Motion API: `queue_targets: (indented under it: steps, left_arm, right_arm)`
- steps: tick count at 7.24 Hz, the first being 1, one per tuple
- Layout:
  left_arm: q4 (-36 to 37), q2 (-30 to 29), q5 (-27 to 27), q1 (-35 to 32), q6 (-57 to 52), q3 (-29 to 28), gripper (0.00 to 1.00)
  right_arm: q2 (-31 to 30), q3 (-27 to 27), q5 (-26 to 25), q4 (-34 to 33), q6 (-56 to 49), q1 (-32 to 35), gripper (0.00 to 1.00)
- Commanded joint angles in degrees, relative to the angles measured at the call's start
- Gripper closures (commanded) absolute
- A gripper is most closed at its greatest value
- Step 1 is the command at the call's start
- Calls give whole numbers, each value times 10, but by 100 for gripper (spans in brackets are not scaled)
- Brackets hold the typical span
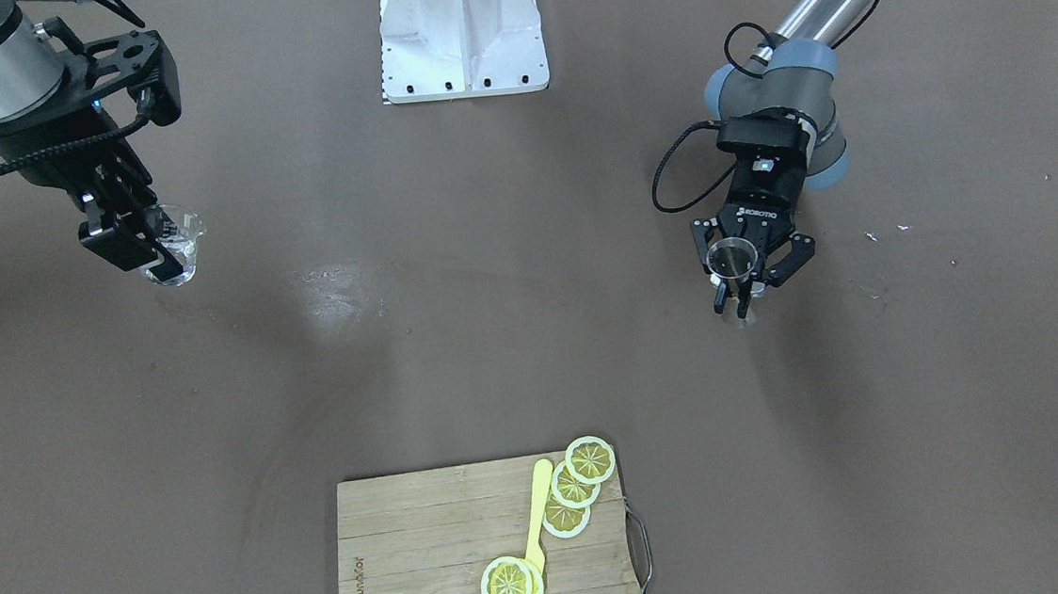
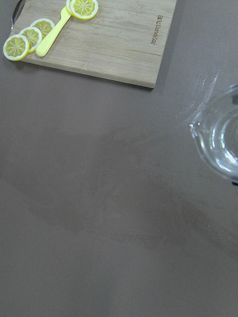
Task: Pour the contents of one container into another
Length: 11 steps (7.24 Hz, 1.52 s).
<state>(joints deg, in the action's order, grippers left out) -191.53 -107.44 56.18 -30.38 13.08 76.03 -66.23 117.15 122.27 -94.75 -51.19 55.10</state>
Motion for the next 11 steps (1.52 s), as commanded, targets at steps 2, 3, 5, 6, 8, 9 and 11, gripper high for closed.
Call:
queue_targets:
  steps: [2, 3, 5, 6, 8, 9, 11]
  left_arm:
    - [-58, 144, 6, -4, 101, 0, 100]
    - [-59, 143, 9, -6, 113, 0, 100]
    - [-47, 147, 129, -87, 114, 1, 100]
    - [-23, 127, 154, -108, 114, 0, 100]
    - [-24, 126, 85, -101, 176, -19, 100]
    - [-24, 126, 22, -52, 236, -15, 100]
    - [-24, 128, -53, -19, 265, -16, 100]
  right_arm:
    - [-56, -34, 51, 131, 77, 9, 100]
    - [-91, -49, 61, 208, 118, 9, 100]
    - [-159, -96, 81, 382, 182, 9, 100]
    - [-162, -131, 86, 444, 213, 9, 100]
    - [-161, -200, 88, 569, 281, 8, 100]
    - [-160, -235, 93, 631, 333, 7, 100]
    - [-177, -271, 104, 707, 363, 7, 100]
